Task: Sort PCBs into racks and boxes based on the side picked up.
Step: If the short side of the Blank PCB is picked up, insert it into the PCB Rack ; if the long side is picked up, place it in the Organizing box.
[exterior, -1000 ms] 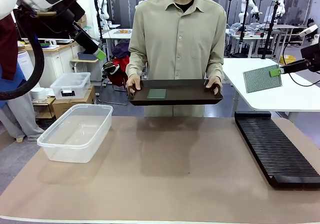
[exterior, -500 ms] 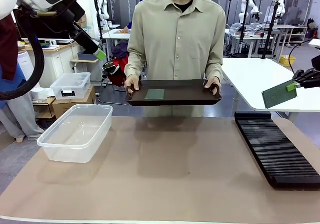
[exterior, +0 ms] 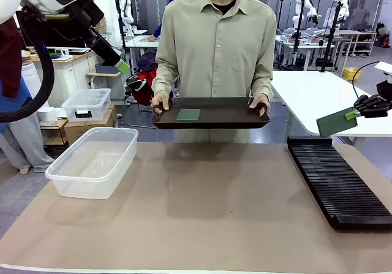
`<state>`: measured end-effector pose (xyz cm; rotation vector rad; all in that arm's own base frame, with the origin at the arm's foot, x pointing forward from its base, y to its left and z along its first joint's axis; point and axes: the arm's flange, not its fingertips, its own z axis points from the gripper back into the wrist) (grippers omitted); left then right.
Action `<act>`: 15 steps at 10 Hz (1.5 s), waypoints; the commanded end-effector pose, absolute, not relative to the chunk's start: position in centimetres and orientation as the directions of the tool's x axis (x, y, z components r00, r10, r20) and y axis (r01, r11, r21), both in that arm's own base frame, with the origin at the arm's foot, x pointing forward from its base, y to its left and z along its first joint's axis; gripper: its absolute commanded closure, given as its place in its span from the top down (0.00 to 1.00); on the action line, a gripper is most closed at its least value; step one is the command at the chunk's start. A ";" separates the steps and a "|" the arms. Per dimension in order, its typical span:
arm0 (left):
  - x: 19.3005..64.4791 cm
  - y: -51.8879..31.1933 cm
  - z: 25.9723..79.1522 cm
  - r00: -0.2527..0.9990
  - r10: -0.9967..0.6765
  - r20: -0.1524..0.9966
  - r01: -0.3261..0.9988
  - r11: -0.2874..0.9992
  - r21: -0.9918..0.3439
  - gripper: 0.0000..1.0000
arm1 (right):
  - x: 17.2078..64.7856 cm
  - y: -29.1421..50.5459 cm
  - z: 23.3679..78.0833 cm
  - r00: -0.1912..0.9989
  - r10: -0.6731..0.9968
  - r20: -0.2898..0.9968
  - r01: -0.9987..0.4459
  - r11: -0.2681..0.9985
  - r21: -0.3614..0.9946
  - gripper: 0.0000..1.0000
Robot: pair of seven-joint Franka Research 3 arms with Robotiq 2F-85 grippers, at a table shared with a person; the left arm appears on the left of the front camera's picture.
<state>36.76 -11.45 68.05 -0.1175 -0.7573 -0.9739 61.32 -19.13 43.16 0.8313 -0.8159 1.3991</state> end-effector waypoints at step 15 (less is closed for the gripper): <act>36.7 -11.4 67.8 0.335 -0.704 0.626 0.782 0.578 0.232 1.00 | 65.3 -18.7 36.7 -0.197 0.539 0.819 -0.980 -0.097 -0.172 0.02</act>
